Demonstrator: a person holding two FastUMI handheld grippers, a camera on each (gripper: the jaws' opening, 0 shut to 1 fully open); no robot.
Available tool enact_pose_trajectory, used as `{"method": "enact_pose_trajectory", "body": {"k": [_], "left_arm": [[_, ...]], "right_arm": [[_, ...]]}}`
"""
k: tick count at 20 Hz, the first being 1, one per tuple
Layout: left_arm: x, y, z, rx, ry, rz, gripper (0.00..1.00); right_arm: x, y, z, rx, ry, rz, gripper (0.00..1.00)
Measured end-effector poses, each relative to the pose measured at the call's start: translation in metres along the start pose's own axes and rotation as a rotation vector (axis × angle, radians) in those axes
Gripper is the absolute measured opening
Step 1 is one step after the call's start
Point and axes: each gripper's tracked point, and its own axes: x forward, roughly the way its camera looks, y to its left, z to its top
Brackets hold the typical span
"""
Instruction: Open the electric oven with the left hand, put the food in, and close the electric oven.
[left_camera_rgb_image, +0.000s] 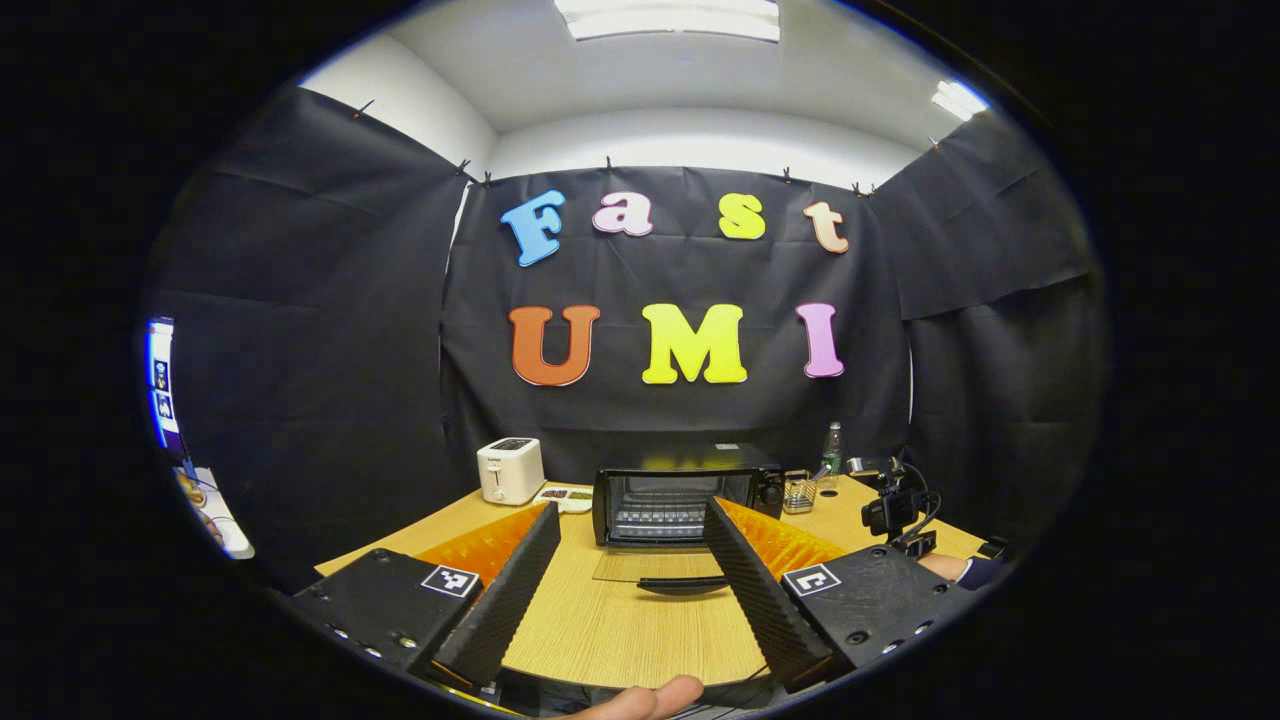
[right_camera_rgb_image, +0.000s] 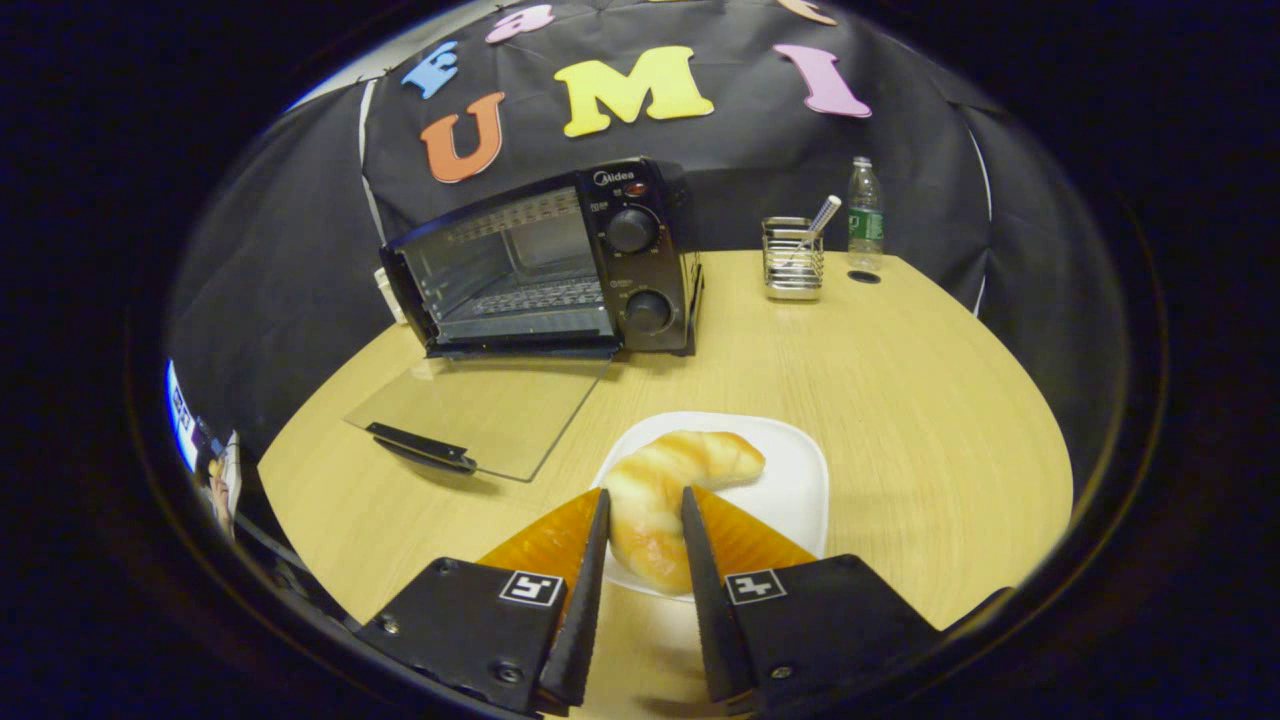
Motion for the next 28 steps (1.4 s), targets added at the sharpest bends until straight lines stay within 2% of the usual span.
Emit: {"method": "enact_pose_trajectory", "body": {"k": [4,9,16,20,22,26,28], "left_arm": [[-0.001,0.008,0.003,-0.017,-0.012,0.009,0.95],[0.001,0.011,0.002,-0.013,-0.012,0.010,0.95],[-0.002,0.029,0.003,-0.002,-0.014,0.030,0.95],[0.000,0.050,-0.002,-0.032,0.005,0.064,0.95],[0.003,0.060,-0.004,-0.040,0.015,0.076,0.95],[0.012,0.072,-0.008,-0.013,0.040,0.089,0.94],[0.015,0.072,-0.009,-0.002,0.045,0.079,0.94]], "right_arm": [[-0.020,0.014,0.024,0.045,-0.073,0.030,0.45],[-0.035,0.054,0.059,0.168,-0.177,0.141,0.45],[-0.001,0.122,0.097,0.266,-0.275,0.227,0.45],[0.039,0.150,0.130,0.256,-0.390,0.178,0.43],[0.062,0.156,0.146,0.254,-0.436,0.120,0.45],[0.117,0.161,0.165,0.218,-0.437,0.015,0.45],[0.145,0.161,0.169,0.234,-0.403,-0.002,0.45]]}}
